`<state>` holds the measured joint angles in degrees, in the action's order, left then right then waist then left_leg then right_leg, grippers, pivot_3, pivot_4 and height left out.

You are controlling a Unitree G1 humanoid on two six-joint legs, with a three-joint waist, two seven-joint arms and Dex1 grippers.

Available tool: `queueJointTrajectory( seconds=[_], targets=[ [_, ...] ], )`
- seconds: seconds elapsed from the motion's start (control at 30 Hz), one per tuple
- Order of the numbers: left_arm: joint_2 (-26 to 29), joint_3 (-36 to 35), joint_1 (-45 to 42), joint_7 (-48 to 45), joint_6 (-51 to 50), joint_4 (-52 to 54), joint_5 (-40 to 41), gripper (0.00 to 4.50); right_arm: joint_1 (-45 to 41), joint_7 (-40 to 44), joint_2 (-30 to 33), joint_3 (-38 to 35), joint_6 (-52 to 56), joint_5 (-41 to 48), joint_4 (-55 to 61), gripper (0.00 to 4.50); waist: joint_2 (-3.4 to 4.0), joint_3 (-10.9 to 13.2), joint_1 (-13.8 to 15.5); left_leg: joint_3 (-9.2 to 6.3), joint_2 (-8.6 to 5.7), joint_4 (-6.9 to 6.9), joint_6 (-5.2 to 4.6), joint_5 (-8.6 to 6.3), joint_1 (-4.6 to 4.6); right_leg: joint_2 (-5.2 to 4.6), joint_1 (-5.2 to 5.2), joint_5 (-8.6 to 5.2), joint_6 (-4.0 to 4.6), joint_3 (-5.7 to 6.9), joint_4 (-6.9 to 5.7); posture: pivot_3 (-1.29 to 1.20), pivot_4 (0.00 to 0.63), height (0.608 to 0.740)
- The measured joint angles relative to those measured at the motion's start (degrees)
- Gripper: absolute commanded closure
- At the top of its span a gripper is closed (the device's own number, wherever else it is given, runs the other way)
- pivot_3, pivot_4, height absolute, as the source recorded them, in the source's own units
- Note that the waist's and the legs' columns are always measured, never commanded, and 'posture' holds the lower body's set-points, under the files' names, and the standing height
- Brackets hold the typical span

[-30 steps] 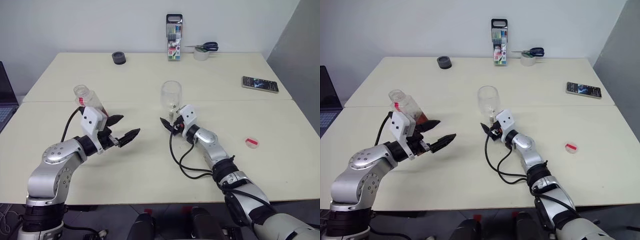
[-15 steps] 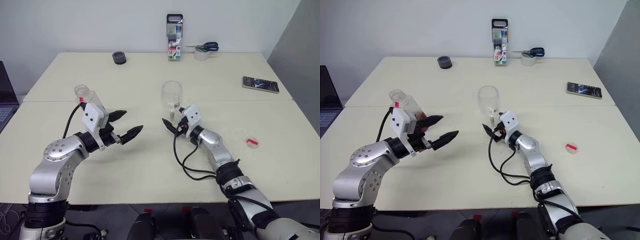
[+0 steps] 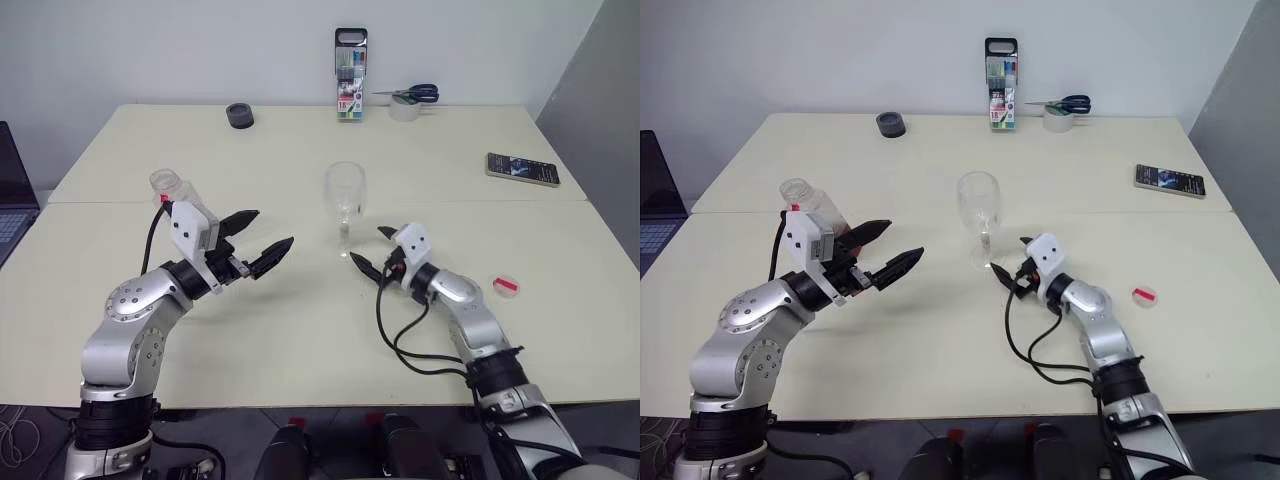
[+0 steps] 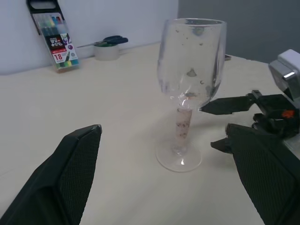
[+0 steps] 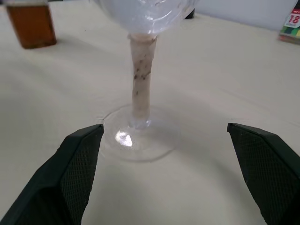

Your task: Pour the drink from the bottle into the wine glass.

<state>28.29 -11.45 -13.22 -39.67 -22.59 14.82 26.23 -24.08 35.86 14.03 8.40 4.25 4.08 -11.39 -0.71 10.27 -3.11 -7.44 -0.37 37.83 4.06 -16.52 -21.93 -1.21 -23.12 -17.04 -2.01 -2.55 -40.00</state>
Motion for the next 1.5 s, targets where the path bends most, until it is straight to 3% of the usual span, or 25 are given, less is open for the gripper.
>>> queueJointTrajectory(
  seconds=[0.3, 0.5, 0.8, 1.5],
  targets=[
    [-5.9, 2.0, 10.9, 9.8, 6.2, -2.3, -8.5, 0.00, 9.3, 10.1, 12.5, 1.8, 13.9, 6.0, 25.6, 0.01, -0.01, 0.0, 0.1, -0.09, 0.03, 0.01, -0.01, -0.01, 0.00, 0.01, 0.05, -0.01, -0.01, 0.03, 0.03, 0.00, 0.150, 0.740],
    [-7.3, -1.6, 13.4, 16.7, 8.0, -5.3, -11.0, 0.00, 9.9, 11.2, 14.7, 1.7, 21.7, 11.3, 35.2, 0.01, -0.04, 0.0, 0.6, -0.14, 0.02, 0.02, -0.01, -0.01, 0.04, 0.02, 0.14, -0.01, -0.02, 0.13, 0.04, 0.00, 0.150, 0.740],
    [-6.3, -4.5, 5.3, 20.5, 8.2, -11.3, -11.5, 0.00, 7.2, 9.0, 13.6, 2.0, 24.2, 12.9, 35.6, 0.01, -0.05, 0.0, 1.3, -0.14, -0.02, 0.04, 0.00, 0.00, 0.06, 0.00, 0.23, 0.00, -0.04, 0.16, 0.12, 0.00, 0.150, 0.740],
    [-5.1, -7.1, 1.2, 22.5, 8.7, -19.4, -10.8, 0.00, 4.0, 8.6, 12.4, 2.5, 26.3, 14.2, 35.9, 0.01, -0.06, 0.0, 1.3, -0.18, -0.01, 0.04, 0.01, 0.00, 0.05, -0.01, 0.22, 0.00, -0.03, 0.19, 0.12, 0.00, 0.150, 0.740]
  ],
)
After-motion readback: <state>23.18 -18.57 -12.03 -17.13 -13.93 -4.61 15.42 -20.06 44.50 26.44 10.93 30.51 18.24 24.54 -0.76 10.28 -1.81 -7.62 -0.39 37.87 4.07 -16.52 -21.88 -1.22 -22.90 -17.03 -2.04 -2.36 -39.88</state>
